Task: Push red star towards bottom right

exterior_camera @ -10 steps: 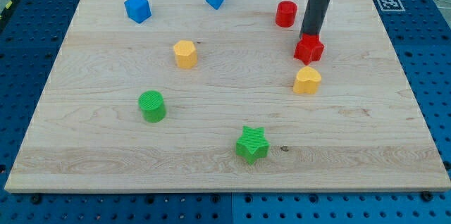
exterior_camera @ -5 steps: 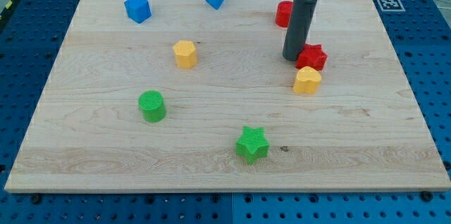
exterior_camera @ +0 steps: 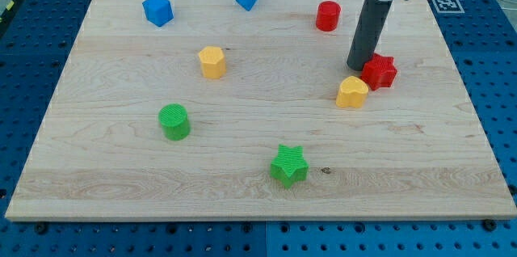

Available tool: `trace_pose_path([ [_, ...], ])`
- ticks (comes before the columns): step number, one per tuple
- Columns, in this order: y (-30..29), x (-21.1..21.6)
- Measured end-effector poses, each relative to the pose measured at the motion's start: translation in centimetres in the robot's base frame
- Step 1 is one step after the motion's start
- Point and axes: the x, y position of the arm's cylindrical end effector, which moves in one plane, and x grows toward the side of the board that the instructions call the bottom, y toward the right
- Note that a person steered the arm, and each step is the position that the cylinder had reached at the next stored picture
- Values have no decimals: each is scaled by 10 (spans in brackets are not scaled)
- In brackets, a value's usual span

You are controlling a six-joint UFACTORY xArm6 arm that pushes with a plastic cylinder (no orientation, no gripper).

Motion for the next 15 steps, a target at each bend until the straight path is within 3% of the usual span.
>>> trace_pose_path([
  [2,11,-10],
  [15,72,46],
])
